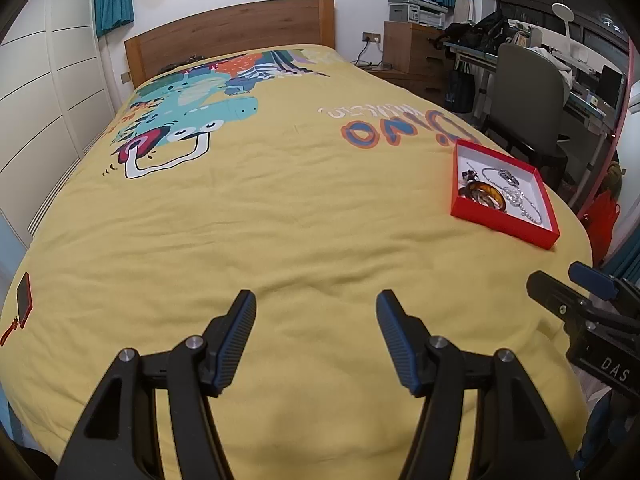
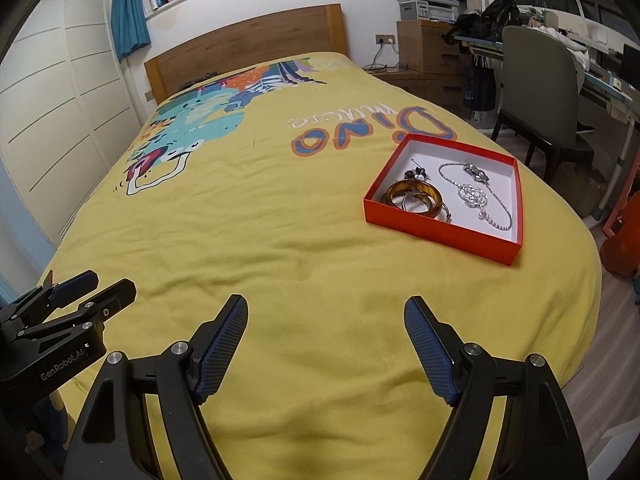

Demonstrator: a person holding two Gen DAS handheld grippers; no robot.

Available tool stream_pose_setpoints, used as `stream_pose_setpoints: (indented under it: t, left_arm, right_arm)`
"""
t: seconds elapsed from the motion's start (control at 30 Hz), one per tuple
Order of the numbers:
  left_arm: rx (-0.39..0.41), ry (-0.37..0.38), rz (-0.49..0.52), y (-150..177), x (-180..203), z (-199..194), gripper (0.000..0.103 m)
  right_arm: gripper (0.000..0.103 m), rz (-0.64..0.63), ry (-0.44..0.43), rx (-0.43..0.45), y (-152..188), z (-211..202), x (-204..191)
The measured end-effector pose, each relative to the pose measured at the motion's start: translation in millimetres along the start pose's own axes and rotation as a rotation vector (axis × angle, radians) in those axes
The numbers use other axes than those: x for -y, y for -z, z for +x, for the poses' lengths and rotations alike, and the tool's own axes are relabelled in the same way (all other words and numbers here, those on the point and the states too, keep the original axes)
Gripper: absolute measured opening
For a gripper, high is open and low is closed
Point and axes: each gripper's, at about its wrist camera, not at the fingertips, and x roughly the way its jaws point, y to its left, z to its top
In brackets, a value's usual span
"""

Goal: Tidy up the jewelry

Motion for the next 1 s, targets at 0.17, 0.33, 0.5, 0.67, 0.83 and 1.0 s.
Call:
stream_pose_setpoints:
  t: [0.17,0.33,0.5,0.67,0.83,1.0]
  left_arm:
    - [-0.002,0.001,-0.002,0.4,-0.7,0.4,0.061]
    - [-0.004,0.001,0.000,0.9,-1.3,1.5,0.061]
    - [-0.005,-0.002,-0.001,1.9,-2.1,2.0,0.061]
    - [-0.003,-0.006,-0.001,2.8,-2.8,2.6,0.061]
    - [0.007,-0.037,-0.008,3.5,-4.5,2.0,0.061]
    - [0.008,-0.036,-0.009,3.9,-5.0,0.8,0.061]
  right_arm:
    - [0.081,0.007,0.006,-0.003,0.7,1.3,2.9]
    - [0.081,0.013,0.007,-0.008,1.4,2.5,5.2]
    - [0.081,0.015,0.006,-0.008,1.2,3.1,6.3]
    - [0.081,0.015,0.006,-0.009,1.2,3.2,6.8]
    - [0.081,0.014,0.012,-0.009,1.3,3.8,7.3]
    - [0.081,0.014,0.011,-0.005,1.1,3.6,8.1]
